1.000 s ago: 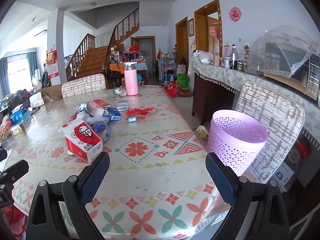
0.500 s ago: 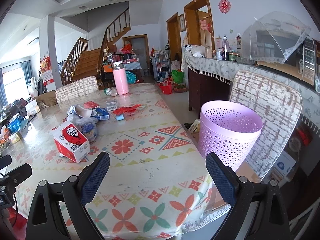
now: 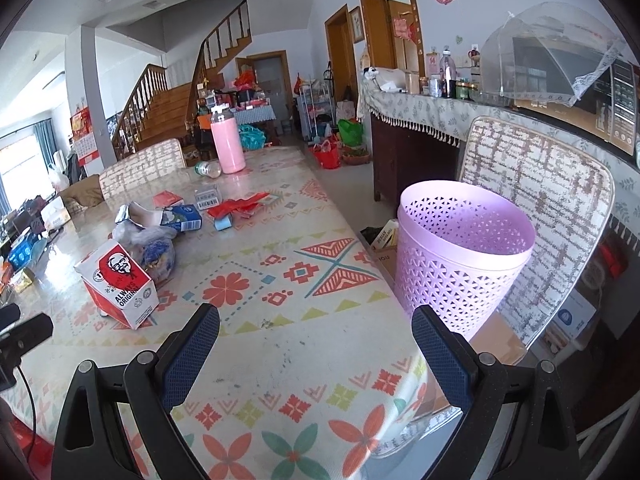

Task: Collect trash
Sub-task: 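Lower the left tool onto the KFC box and close it, then lift the KFC box with the left tool while the right tool grasps a red wrapper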

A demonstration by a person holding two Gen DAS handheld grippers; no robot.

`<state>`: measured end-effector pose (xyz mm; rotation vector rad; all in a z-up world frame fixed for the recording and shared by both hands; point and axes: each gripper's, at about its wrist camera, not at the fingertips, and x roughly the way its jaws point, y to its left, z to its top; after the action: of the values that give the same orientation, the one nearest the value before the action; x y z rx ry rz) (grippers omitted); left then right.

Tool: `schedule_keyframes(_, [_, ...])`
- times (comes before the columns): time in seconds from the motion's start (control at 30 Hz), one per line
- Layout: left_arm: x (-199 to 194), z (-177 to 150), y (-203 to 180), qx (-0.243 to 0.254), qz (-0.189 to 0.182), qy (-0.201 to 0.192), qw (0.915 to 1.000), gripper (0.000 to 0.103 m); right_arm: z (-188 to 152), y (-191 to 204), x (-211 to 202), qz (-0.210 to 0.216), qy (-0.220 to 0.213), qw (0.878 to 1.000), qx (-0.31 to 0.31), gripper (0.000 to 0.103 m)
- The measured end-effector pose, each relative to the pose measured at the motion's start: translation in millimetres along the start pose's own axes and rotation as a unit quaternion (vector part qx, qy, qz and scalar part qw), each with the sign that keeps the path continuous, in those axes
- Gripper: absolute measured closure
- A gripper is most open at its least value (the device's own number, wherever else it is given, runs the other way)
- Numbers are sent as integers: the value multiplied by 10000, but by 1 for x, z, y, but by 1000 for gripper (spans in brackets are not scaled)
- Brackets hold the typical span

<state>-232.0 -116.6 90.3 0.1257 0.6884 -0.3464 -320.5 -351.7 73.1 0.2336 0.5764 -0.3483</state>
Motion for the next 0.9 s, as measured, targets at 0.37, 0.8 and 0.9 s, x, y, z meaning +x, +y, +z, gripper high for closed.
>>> schedule_keyframes(0.37, [46,23,4,-27,-377,350,9987,7,18,16,41,93,299,9994,-144,4])
schedule_keyframes(0.8, [112,45,29,-689,-833,872,9903,13,24,27,85,322,675,9969,-244,4])
schedule_keyframes(0.9, [119,52,28,-726,-979,853,9889,13,29,27,96,425,788,9958,-211,4])
